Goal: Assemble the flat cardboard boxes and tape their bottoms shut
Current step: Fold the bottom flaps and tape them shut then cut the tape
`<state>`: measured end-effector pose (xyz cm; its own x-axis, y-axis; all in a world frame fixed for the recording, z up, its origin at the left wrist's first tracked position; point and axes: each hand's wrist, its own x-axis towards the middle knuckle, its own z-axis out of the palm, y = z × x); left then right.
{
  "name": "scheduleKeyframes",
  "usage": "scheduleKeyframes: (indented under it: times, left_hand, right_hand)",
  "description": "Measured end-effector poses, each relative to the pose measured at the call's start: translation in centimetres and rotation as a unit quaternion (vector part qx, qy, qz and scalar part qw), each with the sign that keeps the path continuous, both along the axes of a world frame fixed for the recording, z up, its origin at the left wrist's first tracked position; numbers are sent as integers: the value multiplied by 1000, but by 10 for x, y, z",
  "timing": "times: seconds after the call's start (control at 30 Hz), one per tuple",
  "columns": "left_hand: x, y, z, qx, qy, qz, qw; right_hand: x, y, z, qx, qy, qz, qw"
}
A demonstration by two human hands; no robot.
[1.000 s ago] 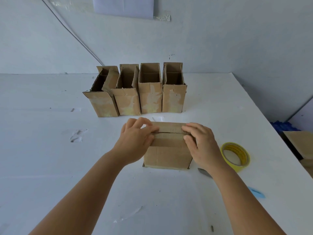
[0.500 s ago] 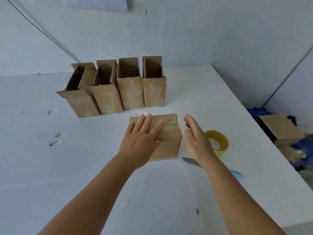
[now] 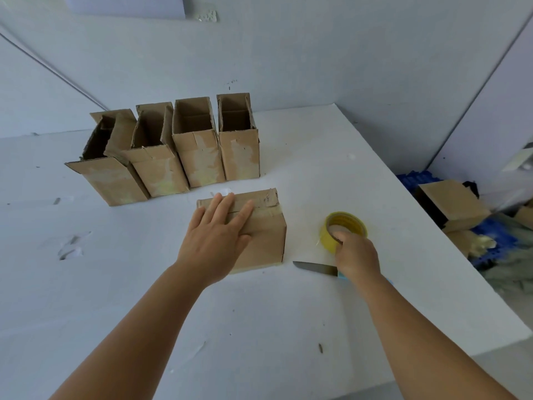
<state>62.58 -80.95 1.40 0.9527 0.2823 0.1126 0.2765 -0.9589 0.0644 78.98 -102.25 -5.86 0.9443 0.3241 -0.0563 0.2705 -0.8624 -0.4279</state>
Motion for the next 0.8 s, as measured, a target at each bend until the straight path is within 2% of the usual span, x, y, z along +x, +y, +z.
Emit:
scheduleKeyframes:
  times: [0.13, 0.23, 0.4, 0.53, 0.7, 0.73, 0.8]
  left_hand:
    - [-2, 3, -4, -2, -20, -4, 1000]
    - [-1, 4, -3, -15, -39, -9, 999]
    - [-3, 0, 3, -98, -111, 11, 989]
    - [-3, 1, 1, -121, -141, 13, 983]
    - [-3, 4, 1, -197, -163, 25, 966]
    - [-2, 4, 3, -239, -178, 43, 954]
    - [-3, 5, 12, -357, -220, 90, 903]
  right_hand:
    - [-2, 8, 22, 143, -7, -32, 989]
    - [-11, 23, 54, 272, -8, -33, 962]
    - [-43, 59, 103, 397, -34, 51, 916]
    - [-63, 90, 108, 405, -76, 128, 902]
    - [-74, 114, 86, 353, -114, 169, 913]
    - [-74, 117, 82, 350, -120, 168, 914]
    - [-71, 119, 79, 356, -126, 165, 911]
